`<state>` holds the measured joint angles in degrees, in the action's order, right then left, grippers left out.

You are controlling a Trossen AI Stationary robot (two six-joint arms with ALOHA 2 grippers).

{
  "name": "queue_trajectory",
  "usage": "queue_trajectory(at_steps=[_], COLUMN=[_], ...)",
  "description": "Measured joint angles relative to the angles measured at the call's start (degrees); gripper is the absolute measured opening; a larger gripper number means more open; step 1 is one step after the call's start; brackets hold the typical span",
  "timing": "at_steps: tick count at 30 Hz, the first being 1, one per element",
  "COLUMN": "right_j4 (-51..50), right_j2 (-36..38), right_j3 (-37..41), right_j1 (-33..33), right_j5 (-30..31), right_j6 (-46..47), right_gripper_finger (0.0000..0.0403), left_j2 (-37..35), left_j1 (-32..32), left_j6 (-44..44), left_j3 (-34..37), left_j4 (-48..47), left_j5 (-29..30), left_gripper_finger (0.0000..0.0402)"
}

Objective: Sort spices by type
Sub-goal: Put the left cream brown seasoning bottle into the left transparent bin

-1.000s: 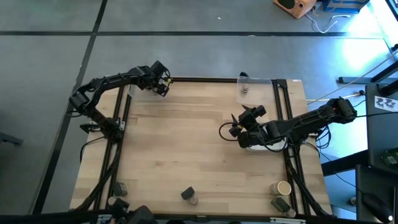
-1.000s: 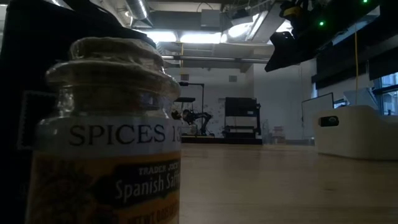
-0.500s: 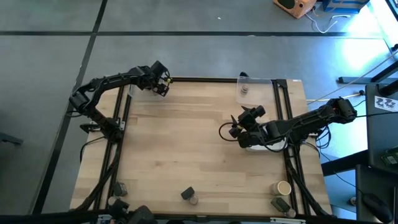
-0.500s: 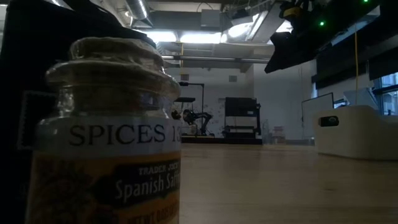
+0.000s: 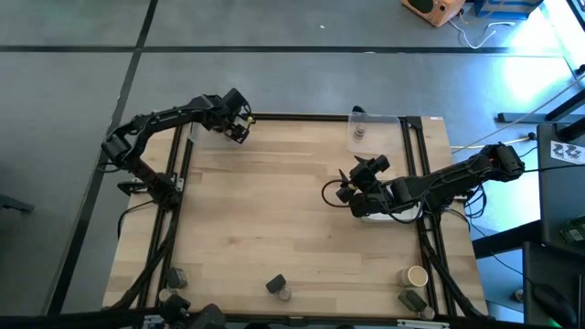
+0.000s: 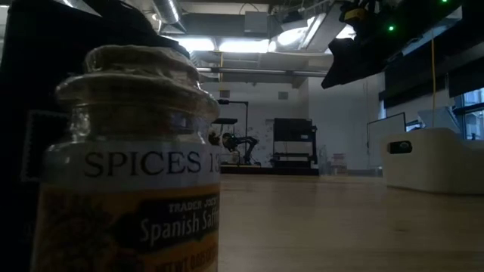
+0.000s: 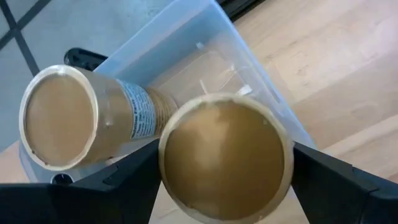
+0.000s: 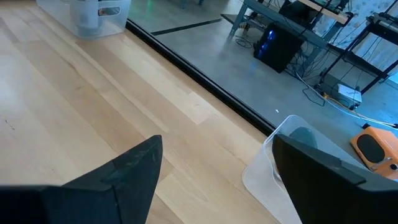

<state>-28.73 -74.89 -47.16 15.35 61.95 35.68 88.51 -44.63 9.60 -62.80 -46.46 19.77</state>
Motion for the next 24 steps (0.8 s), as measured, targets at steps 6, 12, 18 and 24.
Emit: queue_trajectory(at_steps=[6,12,18,24], right_j4=[0.0,0.0,0.0,0.0], right_j2=[0.0,0.0,0.0,0.0], right_j3=[0.0,0.0,0.0,0.0], right_j1=[0.0,0.0,0.0,0.0], right_j5=[0.0,0.1,0.1,0.2], right_j6=[0.0,0.0,0.0,0.0], right_gripper_finger=[0.0303,0.0303,0.0303,0.0303], left_j2=[0.0,0.0,0.0,0.0], left_j1=[0.1,0.1,0.1,0.2], left_j6=[-0.2,-1.1,-0.6,-7.2], left_j3=[-0.1,-0.1,-0.1,-0.1], left_j4=[0.2,0.5,1.4,4.4], left_j5=[0.0,0.0,0.0,-6.4], left_gripper_finger=[0.0306,0.0306,0.0306,0.0306])
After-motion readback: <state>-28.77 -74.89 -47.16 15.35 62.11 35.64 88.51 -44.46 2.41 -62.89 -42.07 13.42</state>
